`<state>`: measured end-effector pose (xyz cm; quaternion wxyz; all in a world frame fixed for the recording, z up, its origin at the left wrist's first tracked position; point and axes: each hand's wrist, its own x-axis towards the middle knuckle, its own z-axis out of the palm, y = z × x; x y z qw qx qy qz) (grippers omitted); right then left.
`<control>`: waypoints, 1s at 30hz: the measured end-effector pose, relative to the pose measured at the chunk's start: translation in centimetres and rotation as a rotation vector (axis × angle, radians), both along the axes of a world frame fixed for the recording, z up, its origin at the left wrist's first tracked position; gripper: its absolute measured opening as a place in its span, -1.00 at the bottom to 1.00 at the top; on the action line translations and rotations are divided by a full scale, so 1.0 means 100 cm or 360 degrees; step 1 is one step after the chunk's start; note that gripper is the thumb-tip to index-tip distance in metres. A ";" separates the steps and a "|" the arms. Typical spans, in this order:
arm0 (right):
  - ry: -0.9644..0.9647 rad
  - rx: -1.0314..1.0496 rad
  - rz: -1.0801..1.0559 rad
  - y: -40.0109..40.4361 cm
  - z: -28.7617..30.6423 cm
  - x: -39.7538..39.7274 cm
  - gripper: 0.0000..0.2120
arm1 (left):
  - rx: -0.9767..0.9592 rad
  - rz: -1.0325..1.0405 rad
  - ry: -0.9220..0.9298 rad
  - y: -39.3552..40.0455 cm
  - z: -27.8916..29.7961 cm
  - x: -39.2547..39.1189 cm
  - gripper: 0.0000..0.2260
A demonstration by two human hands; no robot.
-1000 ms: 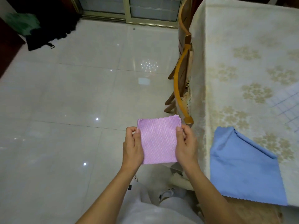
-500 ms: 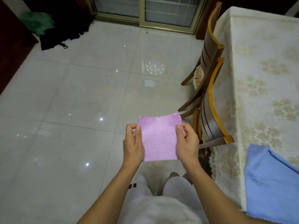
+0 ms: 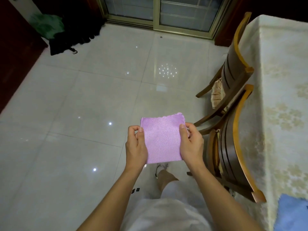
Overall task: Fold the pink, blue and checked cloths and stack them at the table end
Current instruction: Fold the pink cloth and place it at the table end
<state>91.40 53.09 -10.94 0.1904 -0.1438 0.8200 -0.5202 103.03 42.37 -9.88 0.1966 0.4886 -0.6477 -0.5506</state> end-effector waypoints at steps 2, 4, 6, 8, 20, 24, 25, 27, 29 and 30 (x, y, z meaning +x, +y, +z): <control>0.0017 -0.0003 0.0009 -0.016 0.003 -0.026 -0.86 | -0.0015 0.0001 -0.0015 -0.016 0.002 -0.027 -0.80; 0.0030 -0.0012 -0.0014 -0.028 0.006 -0.055 -0.85 | -0.0028 -0.0019 -0.0037 -0.032 0.006 -0.058 -0.81; 0.0018 -0.0011 -0.0026 -0.037 0.007 -0.083 -0.82 | -0.0043 -0.0050 -0.0045 -0.043 0.010 -0.088 -0.81; -0.0018 -0.0013 -0.0050 -0.046 0.007 -0.110 -0.81 | -0.0070 -0.0095 -0.0043 -0.053 0.012 -0.116 -0.81; -0.0055 0.0002 -0.0159 -0.108 0.007 -0.199 -0.78 | -0.0068 -0.0174 -0.0080 -0.119 0.007 -0.213 -0.82; -0.0065 -0.0007 -0.0196 -0.137 0.003 -0.228 -0.71 | -0.0068 -0.0204 -0.0072 -0.151 -0.001 -0.244 -0.83; -0.0062 -0.0008 -0.0210 -0.146 0.003 -0.236 -0.71 | -0.0073 -0.0211 -0.0063 -0.161 -0.003 -0.253 -0.83; -0.0050 0.0012 -0.0231 -0.167 0.000 -0.253 -0.70 | -0.0061 -0.0228 -0.0042 -0.182 -0.007 -0.272 -0.84; -0.0045 0.0045 -0.0248 -0.192 -0.002 -0.272 -0.70 | -0.0049 -0.0258 -0.0021 -0.207 -0.009 -0.292 -0.84; -0.0032 0.0054 -0.0253 -0.205 -0.003 -0.281 -0.69 | -0.0043 -0.0266 -0.0018 -0.221 -0.009 -0.302 -0.84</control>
